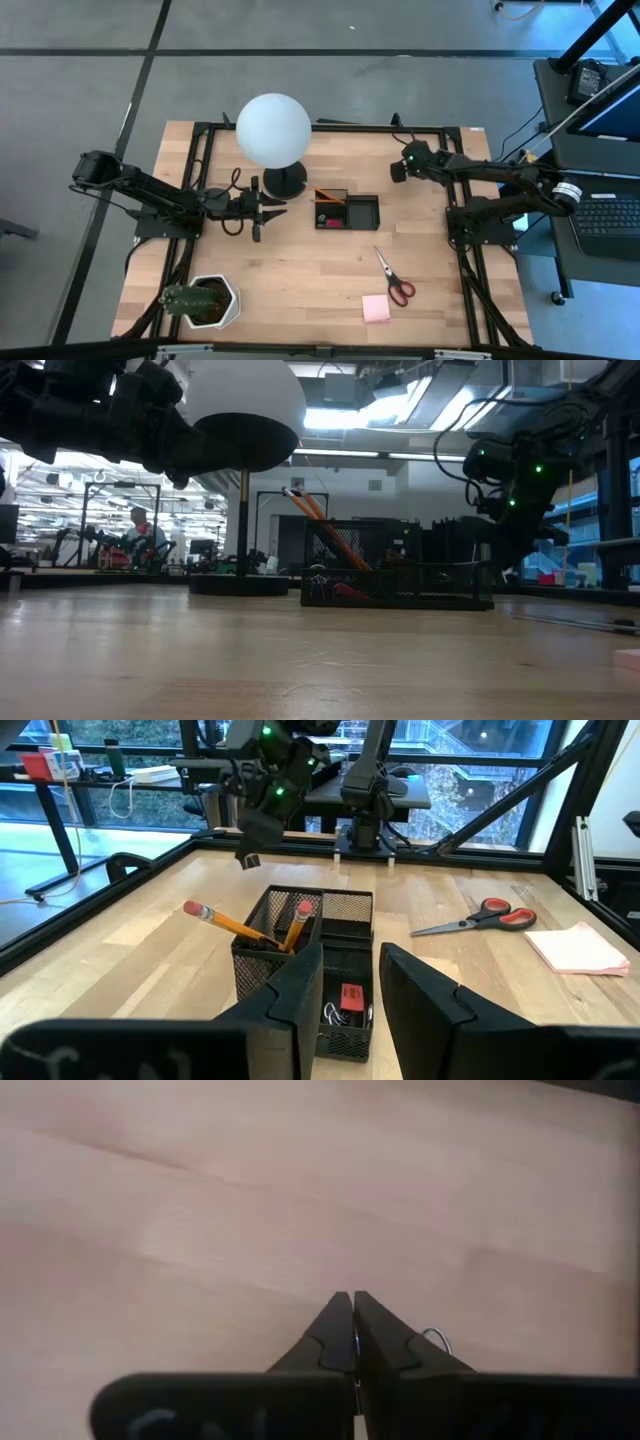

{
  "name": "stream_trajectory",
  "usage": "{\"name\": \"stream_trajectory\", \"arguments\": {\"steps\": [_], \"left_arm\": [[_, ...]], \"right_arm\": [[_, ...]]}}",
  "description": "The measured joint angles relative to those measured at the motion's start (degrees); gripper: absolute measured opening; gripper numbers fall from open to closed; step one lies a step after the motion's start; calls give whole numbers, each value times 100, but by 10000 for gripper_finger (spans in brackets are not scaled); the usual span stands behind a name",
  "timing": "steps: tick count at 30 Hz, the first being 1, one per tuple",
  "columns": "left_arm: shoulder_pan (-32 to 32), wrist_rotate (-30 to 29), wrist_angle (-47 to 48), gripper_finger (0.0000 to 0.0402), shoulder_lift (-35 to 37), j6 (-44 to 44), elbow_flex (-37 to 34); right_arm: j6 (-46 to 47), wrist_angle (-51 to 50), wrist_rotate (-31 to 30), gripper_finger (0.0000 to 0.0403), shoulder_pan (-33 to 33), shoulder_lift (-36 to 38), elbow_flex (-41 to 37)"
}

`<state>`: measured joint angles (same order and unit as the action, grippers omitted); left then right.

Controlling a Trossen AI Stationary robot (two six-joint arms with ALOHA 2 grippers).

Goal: Pick and place office supplies into organizer
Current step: Put the black binder clip into the black desk organizer

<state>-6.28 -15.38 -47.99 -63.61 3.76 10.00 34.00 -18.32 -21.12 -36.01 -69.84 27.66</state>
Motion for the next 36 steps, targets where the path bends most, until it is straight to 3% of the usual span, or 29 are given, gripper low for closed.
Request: {"name": "stream_trajectory", "arguments": {"steps": [12, 21, 31, 36], "left_arm": [[0, -2, 0, 98, 0, 1, 0], [1, -22, -1, 98, -1, -1, 0], [1, -22, -4, 98, -2, -1, 0], [0, -24, -15, 98, -2, -1, 0]], "right_arm": [[66, 57, 168, 0, 1541, 30, 719], [-425, 726, 134, 0, 3215, 34, 1384], [-1501, 1654, -1416, 0, 4973, -351, 1397], [-2269, 2398, -1757, 0, 5463, -920, 1397]]}}
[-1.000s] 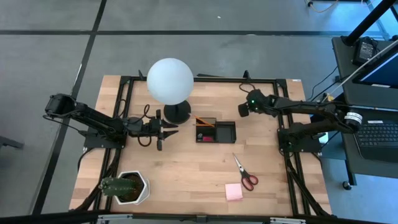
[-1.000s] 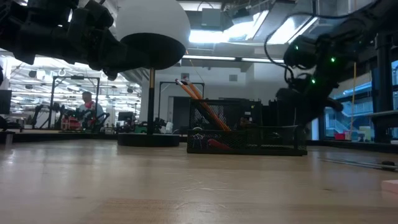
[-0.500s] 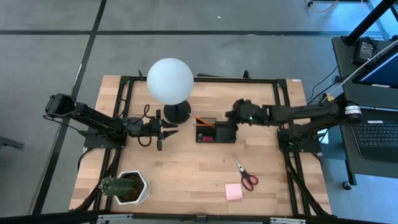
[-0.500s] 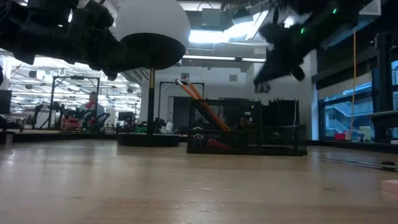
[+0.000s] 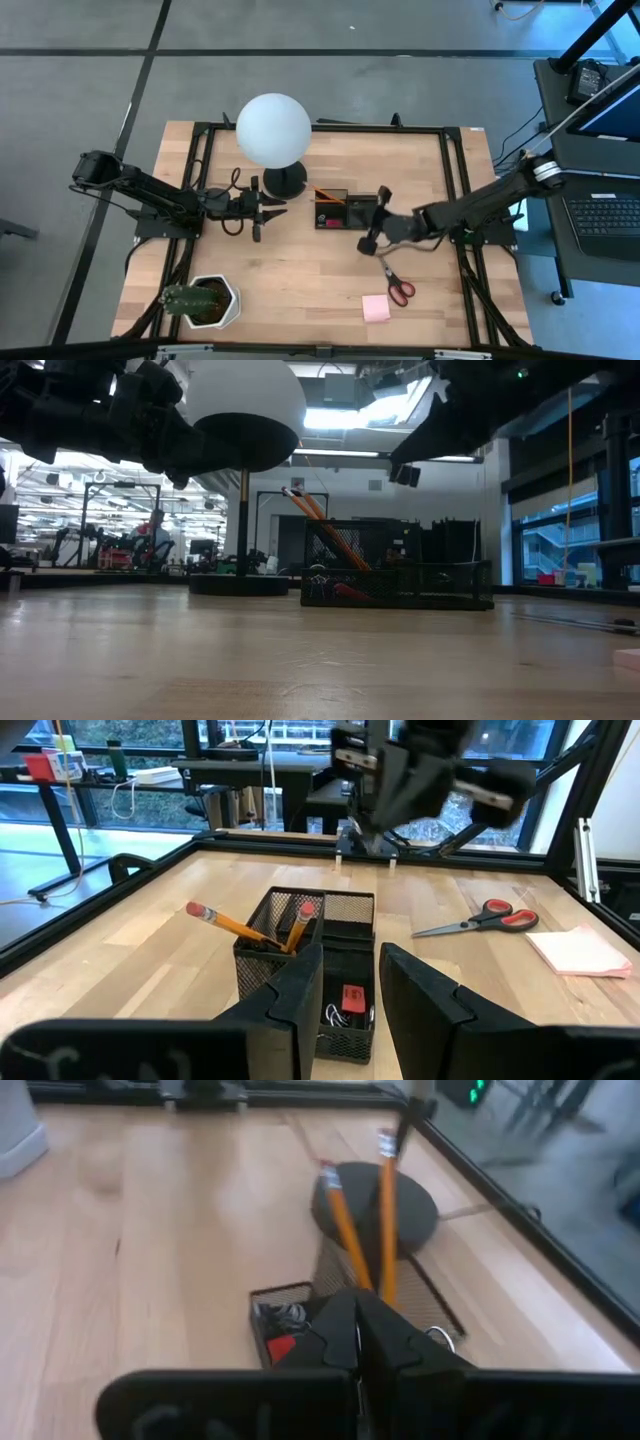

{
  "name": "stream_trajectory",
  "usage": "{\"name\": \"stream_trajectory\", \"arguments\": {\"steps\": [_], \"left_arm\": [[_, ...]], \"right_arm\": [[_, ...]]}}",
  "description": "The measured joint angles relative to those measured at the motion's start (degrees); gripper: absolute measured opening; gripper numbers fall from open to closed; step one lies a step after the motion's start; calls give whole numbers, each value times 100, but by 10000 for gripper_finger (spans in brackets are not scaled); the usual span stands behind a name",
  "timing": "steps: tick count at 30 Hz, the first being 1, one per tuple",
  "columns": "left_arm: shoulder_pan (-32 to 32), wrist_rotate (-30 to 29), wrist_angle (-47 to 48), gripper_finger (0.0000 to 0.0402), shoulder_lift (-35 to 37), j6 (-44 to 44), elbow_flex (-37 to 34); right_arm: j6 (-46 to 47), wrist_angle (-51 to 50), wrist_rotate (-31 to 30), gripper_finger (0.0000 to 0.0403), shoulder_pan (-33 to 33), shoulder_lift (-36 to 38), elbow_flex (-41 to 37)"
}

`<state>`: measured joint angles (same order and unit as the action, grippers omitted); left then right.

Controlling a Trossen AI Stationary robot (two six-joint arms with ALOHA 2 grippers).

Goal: Pick and place office supplies into organizer
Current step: Put the black binder clip into the black desk organizer

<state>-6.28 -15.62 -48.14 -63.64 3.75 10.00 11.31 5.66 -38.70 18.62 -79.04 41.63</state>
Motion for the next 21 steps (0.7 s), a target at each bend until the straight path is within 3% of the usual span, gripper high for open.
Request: {"name": "stream_trajectory", "arguments": {"steps": [7, 21], "left_arm": [[2, 0, -1, 98, 0, 0, 0], [0, 0, 17, 98, 0, 0, 0]], "right_arm": [[-805, 1084, -80, 0, 152, -871, 0], [-1388, 2406, -71, 0, 104, -2136, 0]]}}
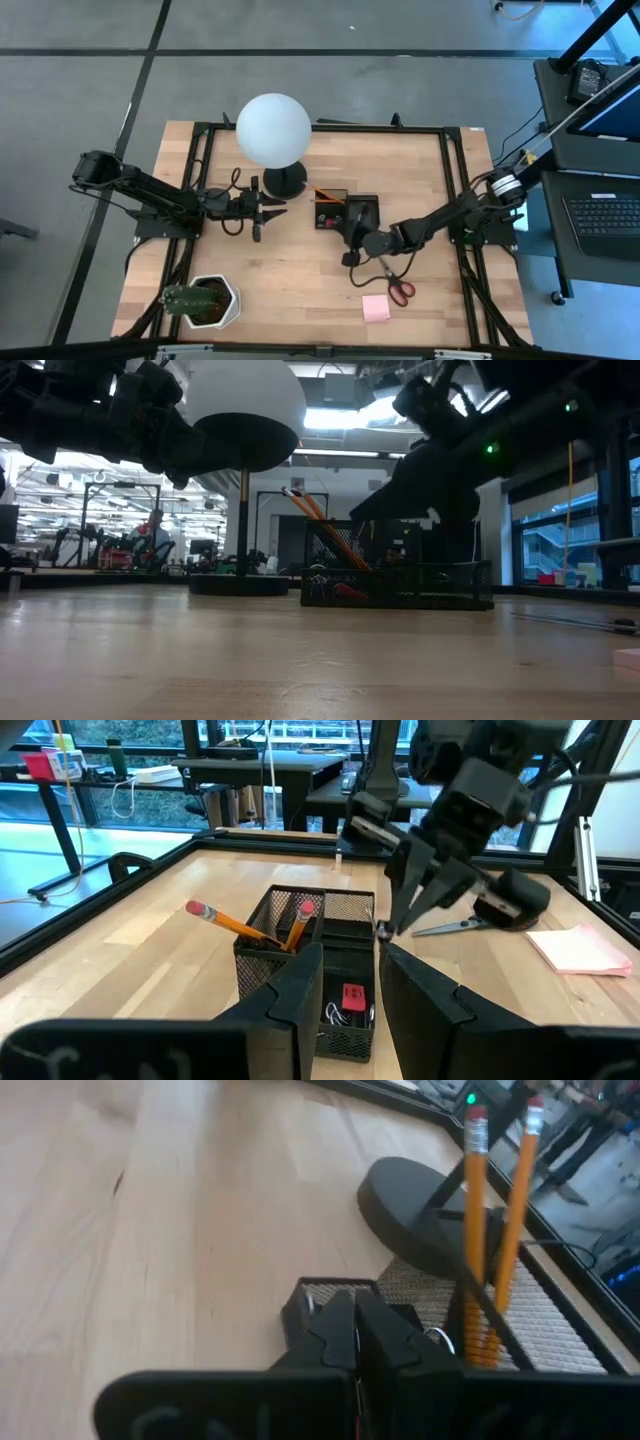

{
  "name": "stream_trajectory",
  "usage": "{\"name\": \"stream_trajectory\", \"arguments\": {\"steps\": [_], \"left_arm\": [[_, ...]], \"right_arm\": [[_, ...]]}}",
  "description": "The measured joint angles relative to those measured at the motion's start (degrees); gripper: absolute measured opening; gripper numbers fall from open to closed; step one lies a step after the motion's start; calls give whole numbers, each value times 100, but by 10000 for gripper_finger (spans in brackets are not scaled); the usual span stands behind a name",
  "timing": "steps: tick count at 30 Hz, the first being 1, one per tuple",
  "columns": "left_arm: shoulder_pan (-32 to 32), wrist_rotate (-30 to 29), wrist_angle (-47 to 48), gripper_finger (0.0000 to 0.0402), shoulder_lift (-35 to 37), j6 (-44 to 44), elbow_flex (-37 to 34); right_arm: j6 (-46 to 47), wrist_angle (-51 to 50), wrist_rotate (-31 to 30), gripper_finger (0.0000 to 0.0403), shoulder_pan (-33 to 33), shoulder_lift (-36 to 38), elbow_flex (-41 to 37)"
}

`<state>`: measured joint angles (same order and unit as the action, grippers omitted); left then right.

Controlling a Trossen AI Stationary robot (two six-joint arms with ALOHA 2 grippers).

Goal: Pick and place office supplies into organizer
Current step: Put the black binder clip into the black desk organizer

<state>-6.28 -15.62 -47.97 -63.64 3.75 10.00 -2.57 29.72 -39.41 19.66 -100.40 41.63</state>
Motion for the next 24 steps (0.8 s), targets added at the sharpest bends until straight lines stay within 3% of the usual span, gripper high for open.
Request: {"name": "stream_trajectory", "arguments": {"steps": [10, 24], "left_arm": [[2, 0, 5, 98, 0, 2, 0], [0, 0, 19, 98, 0, 1, 0]], "right_arm": [[-339, 347, -16, 0, -226, -558, 0], [-385, 299, 164, 0, -515, -687, 2]]}}
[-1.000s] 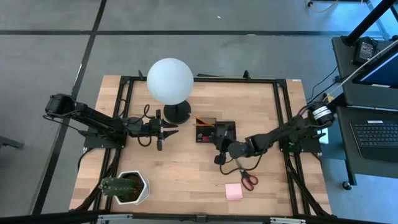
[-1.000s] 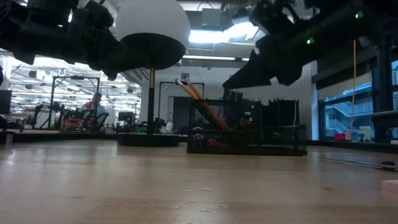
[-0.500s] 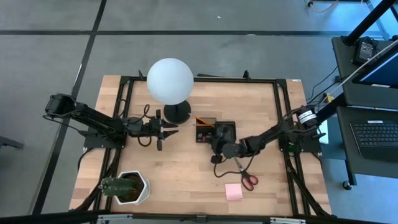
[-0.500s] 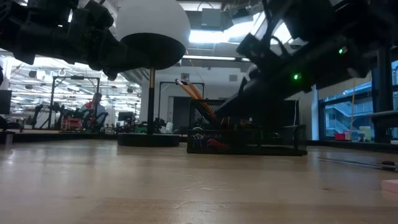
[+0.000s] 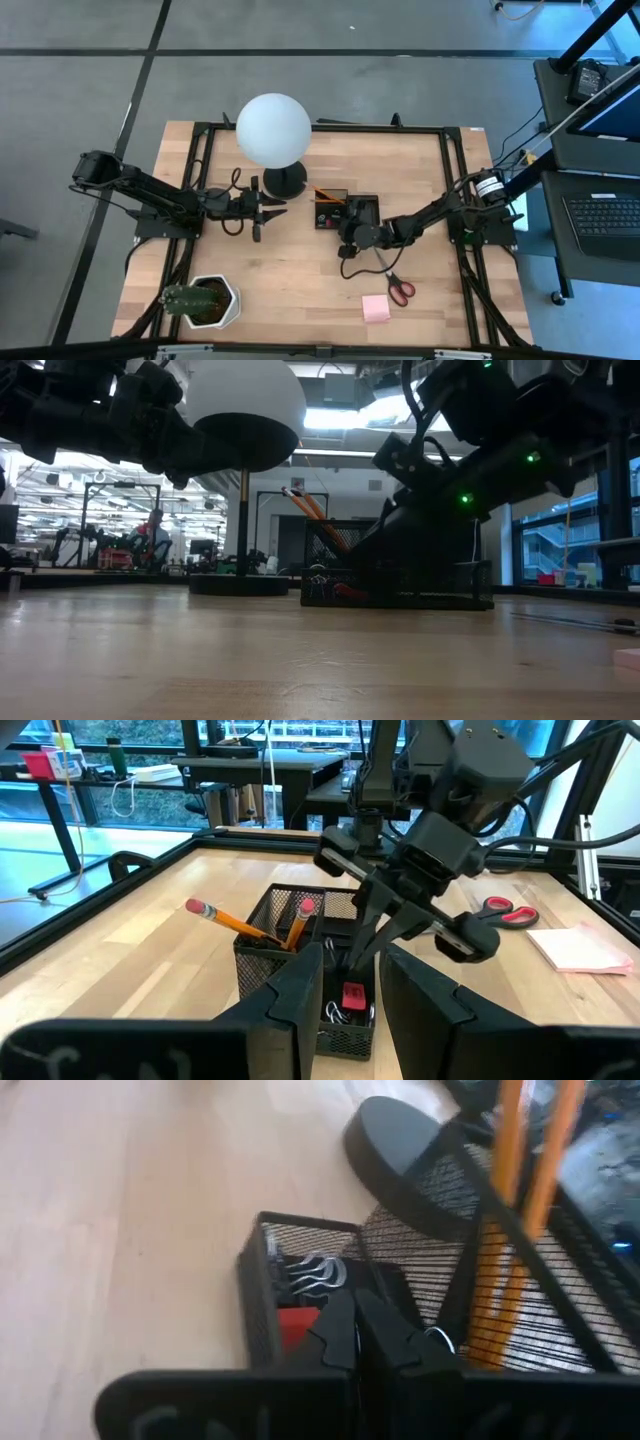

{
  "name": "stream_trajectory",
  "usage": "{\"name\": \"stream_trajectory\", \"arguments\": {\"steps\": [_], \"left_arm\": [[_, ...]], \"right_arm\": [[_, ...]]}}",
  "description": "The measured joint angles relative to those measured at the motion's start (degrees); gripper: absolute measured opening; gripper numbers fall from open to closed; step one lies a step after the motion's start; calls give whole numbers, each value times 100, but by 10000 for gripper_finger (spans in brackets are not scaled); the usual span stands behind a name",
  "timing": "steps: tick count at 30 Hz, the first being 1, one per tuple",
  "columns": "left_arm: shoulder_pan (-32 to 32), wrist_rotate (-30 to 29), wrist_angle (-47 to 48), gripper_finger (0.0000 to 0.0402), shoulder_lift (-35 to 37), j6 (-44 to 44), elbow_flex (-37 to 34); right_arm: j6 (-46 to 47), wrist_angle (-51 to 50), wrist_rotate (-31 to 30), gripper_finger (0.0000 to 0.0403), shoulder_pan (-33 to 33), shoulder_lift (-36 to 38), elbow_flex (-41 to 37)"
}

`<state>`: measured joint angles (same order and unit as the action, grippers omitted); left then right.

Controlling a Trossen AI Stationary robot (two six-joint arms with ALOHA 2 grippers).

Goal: Pick and place office supplies into organizer
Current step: Put the black binder clip into the black desk organizer

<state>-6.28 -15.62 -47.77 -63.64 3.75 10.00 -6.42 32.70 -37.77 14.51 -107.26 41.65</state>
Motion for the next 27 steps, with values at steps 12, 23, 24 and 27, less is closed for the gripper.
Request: {"name": "stream_trajectory", "arguments": {"steps": [12, 23, 24, 27], "left_arm": [[1, 0, 1, 98, 0, -1, 0], [2, 0, 1, 98, 0, -1, 0], [0, 1, 1, 98, 0, -1, 0], [0, 0, 1, 98, 0, 1, 0]], "right_arm": [[29, -108, 211, 0, -122, 0, 4], [33, -164, 209, 19, -121, 0, 2], [33, -168, 209, 22, -121, 0, 0], [33, -159, 207, 29, -121, 0, 0]]}}
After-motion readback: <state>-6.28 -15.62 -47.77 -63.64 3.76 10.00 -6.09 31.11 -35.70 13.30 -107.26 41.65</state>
